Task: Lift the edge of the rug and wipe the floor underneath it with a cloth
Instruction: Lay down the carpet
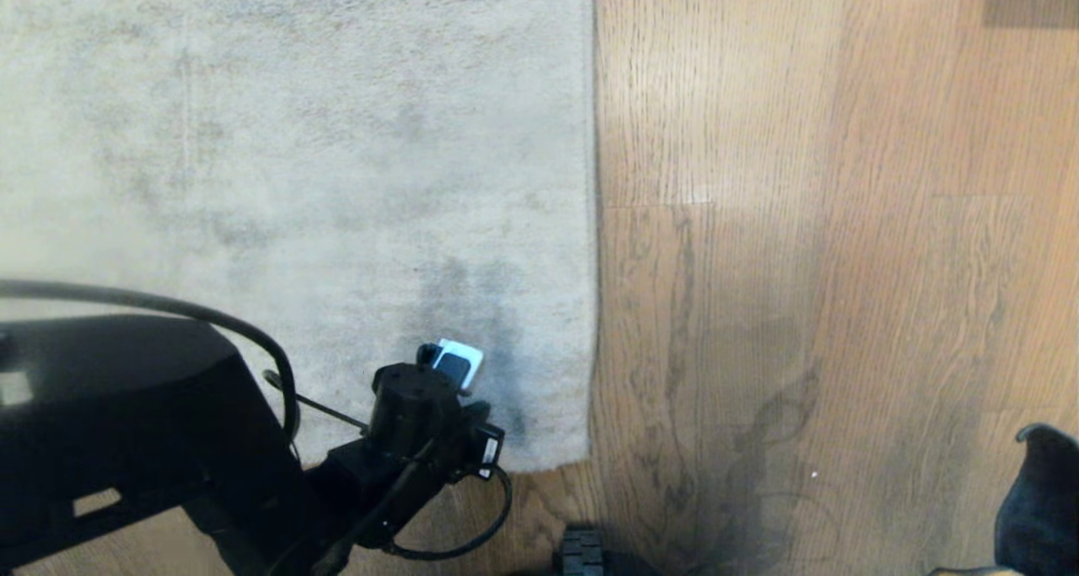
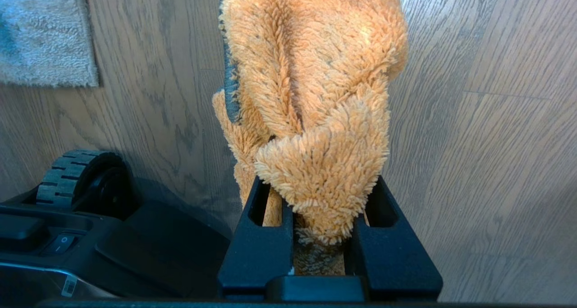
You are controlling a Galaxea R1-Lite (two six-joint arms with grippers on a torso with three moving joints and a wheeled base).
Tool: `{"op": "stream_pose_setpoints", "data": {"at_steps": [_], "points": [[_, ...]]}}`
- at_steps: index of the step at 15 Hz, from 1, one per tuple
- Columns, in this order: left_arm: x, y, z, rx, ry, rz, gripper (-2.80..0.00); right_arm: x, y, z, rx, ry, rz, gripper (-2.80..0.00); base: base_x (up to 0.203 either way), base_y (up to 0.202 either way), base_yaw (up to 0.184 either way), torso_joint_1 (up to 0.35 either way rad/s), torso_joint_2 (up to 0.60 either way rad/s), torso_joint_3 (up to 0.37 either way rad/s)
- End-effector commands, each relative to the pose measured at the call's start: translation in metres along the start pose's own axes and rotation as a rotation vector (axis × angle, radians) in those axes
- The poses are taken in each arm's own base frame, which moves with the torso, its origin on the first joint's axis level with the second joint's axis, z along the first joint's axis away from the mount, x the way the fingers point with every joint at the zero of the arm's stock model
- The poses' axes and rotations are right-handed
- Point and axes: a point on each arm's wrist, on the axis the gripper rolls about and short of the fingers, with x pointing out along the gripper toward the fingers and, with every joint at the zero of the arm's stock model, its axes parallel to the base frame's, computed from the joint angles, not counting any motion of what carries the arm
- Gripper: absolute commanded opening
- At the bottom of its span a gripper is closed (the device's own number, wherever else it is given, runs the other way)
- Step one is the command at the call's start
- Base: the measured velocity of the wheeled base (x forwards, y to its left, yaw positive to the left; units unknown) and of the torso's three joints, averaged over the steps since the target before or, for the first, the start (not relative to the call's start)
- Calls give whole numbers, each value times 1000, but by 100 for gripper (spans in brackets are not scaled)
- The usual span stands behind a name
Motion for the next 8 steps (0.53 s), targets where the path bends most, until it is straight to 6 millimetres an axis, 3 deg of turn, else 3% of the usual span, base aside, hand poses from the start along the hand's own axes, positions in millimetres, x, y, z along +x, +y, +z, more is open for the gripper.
{"op": "stream_pose_setpoints", "data": {"at_steps": [1, 8], "points": [[5, -9, -3, 13, 15, -40, -280, 0, 0, 0, -2, 2, 1, -280, 0, 0, 0, 0, 0, 0], [20, -21, -26, 28, 95, -92, -280, 0, 0, 0, -1, 2, 1, -280, 0, 0, 0, 0, 0, 0]]}}
